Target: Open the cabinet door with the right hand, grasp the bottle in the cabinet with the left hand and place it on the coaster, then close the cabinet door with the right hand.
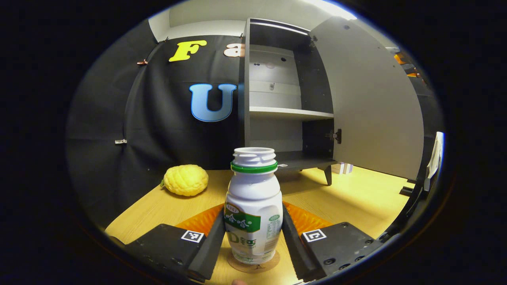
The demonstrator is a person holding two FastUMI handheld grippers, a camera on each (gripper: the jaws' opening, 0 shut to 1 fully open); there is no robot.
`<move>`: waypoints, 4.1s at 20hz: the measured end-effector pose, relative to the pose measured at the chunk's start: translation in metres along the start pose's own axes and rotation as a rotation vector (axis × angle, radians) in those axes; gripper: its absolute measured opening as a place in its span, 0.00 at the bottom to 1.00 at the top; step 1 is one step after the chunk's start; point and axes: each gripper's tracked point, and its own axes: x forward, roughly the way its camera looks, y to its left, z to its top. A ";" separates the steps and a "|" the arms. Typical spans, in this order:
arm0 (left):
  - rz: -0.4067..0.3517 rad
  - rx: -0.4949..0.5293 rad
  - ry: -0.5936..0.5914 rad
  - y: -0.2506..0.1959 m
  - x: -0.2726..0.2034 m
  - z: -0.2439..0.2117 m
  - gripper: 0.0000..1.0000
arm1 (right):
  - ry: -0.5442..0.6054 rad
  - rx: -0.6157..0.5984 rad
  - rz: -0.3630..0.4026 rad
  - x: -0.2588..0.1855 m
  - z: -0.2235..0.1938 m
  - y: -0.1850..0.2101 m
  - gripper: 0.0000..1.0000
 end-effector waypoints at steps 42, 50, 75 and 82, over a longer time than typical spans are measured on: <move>0.145 -0.135 -0.052 0.007 -0.021 0.280 0.94 | 0.089 0.103 0.064 0.025 -0.008 0.011 0.98; 0.120 -0.088 -0.063 -0.009 -0.039 0.316 0.95 | 0.063 0.065 0.038 0.017 -0.007 0.024 0.97; 0.126 -0.079 -0.080 -0.005 -0.052 0.326 0.95 | 0.120 0.116 0.316 -0.005 -0.037 0.233 0.97; 0.133 -0.071 -0.089 0.000 -0.051 0.331 0.95 | 0.156 0.106 0.456 -0.018 -0.044 0.288 0.98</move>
